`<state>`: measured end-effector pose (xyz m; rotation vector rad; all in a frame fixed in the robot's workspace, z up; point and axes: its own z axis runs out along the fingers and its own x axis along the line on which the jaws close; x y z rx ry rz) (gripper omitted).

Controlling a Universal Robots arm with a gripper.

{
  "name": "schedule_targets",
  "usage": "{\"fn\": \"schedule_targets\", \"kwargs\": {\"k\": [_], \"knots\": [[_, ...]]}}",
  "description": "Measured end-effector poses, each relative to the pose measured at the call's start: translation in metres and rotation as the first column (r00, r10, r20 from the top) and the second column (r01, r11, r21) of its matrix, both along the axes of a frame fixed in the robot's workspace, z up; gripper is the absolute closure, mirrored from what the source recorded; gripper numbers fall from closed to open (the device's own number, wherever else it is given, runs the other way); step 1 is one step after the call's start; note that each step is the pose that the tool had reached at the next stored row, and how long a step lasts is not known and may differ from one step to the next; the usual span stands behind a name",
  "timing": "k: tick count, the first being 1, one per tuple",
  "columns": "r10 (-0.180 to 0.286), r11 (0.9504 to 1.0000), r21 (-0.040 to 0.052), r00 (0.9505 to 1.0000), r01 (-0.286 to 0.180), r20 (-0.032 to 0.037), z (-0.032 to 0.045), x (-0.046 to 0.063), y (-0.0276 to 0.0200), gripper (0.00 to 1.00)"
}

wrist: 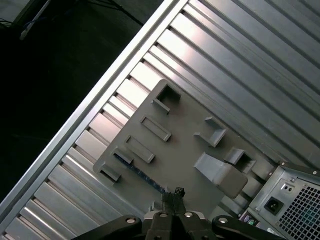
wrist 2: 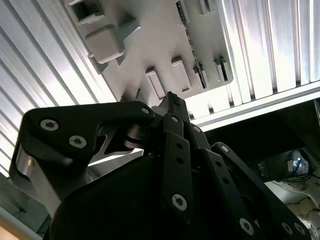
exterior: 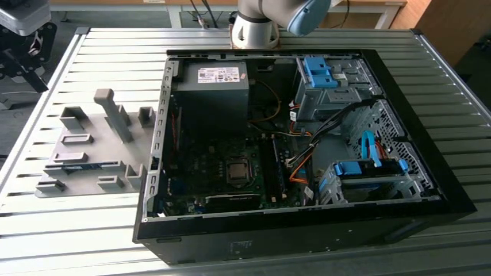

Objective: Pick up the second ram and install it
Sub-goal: 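Pick up the second ram and move it above second insertion slot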

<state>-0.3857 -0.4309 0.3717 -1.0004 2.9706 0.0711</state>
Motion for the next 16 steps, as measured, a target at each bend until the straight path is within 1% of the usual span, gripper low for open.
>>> {"fn": "schedule_targets", "kwargs": {"k": [4, 16], "knots": [[0.010, 1.0000, 0.0000, 1.0000, -0.010, 0.0023, -0.0007, -0.0009, -0.0002, 0.89], [0.010, 1.0000, -0.0001, 0.9999, -0.010, 0.0023, -0.0009, -0.0010, -0.0002, 0.89]]}}
